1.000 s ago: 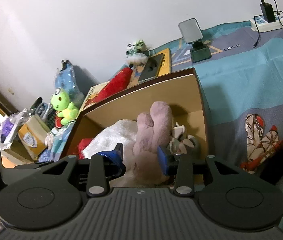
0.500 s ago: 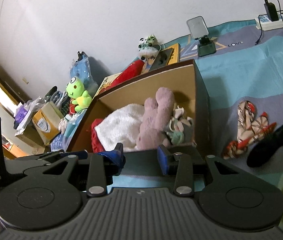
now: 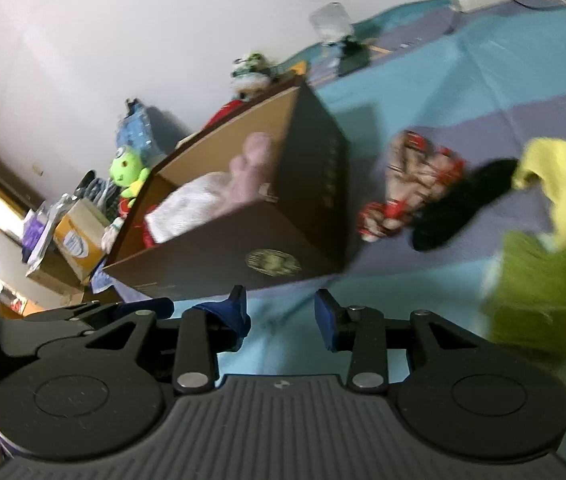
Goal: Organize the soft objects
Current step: 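Move the right gripper to the green knit mitten on the mint cloth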
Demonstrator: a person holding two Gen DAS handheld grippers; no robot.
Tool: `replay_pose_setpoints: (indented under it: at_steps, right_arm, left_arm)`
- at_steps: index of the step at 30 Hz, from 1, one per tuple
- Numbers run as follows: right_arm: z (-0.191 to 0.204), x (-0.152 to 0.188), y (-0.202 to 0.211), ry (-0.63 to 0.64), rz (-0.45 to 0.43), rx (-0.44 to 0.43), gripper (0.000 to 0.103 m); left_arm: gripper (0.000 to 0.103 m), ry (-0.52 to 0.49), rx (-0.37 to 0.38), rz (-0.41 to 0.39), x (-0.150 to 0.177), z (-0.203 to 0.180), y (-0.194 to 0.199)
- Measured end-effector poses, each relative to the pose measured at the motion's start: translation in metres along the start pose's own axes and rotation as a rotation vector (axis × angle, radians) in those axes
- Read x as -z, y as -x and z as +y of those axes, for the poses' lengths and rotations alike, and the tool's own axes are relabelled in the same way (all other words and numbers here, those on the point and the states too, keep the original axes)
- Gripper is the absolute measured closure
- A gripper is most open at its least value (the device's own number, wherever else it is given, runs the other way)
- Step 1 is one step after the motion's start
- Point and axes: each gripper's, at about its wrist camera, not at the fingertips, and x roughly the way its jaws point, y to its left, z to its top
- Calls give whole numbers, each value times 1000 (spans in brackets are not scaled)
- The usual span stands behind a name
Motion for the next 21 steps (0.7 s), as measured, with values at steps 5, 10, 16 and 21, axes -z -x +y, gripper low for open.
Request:
replay_pose_setpoints:
  at_steps: [5, 10, 16, 21]
  right_arm:
    - [-34, 8, 20, -67, -16, 41, 82]
    - [-66, 18, 54, -113, -63, 110, 82]
    - [-102, 22, 91, -186, -130, 181, 81]
    - [-120, 21, 98, -254, -147, 195, 81]
  left_arm:
    - [21, -74, 101, -1, 4, -35, -8]
    - [21, -144, 239, -10, 7, -71, -11]
    - [21, -218, 378, -21, 6, -114, -15]
    - [21, -244, 430, 12, 2, -134, -27]
